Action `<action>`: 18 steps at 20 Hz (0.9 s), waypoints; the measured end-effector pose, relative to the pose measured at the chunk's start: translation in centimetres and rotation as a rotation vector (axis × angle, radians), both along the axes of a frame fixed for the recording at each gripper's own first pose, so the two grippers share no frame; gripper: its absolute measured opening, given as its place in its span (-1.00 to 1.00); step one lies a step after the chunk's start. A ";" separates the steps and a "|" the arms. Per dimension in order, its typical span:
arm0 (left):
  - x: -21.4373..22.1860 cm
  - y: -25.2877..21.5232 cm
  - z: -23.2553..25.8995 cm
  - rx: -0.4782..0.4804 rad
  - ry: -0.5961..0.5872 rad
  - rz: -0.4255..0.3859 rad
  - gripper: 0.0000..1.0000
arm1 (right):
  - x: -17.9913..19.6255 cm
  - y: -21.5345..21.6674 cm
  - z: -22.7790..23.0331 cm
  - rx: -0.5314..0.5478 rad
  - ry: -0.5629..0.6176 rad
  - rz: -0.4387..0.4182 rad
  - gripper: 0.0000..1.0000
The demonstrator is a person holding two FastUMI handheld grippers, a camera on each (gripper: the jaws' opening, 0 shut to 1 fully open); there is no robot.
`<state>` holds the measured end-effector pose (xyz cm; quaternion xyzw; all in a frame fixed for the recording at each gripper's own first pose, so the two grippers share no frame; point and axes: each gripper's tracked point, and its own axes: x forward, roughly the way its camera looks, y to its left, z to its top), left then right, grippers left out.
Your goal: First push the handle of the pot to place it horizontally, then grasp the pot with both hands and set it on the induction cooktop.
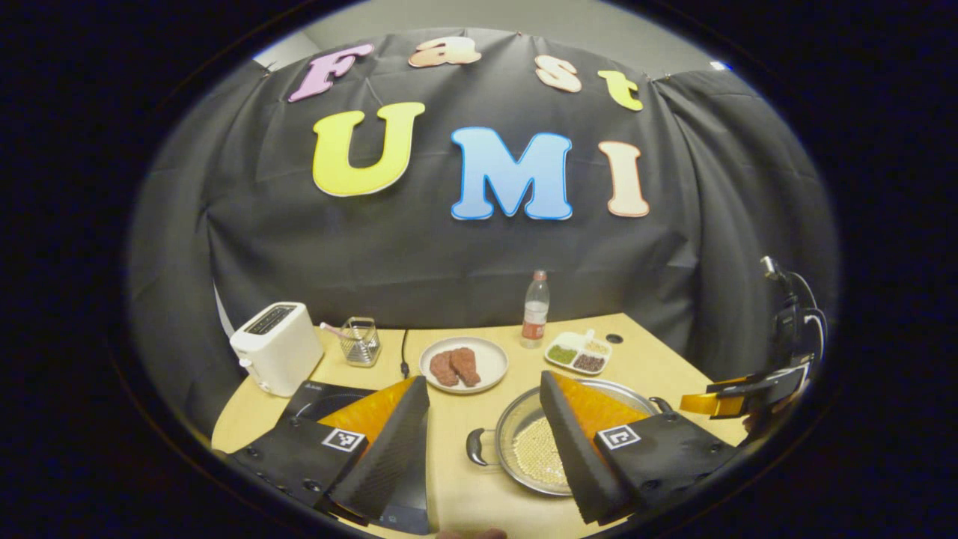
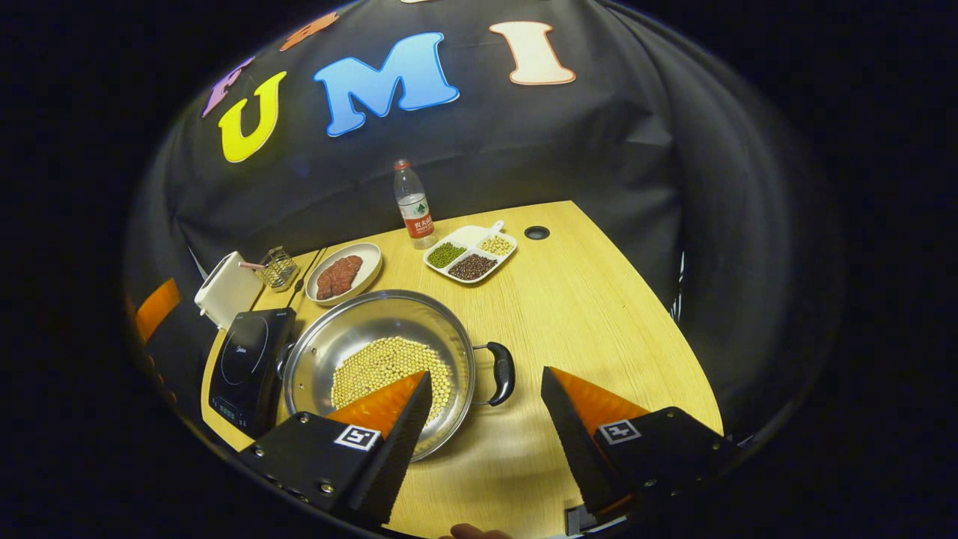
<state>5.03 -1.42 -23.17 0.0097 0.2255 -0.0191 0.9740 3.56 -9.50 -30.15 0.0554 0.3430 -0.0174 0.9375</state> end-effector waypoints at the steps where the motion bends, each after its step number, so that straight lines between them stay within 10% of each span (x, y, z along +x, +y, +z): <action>1: 0.3 0.0 -1.2 -0.002 0.015 0.001 0.90 | 0.4 0.0 -0.2 -0.003 -0.006 0.003 0.81; 18: 3.3 0.2 -20.6 0.016 0.290 -0.026 0.99 | 5.1 0.4 -8.3 -0.050 0.054 0.022 0.81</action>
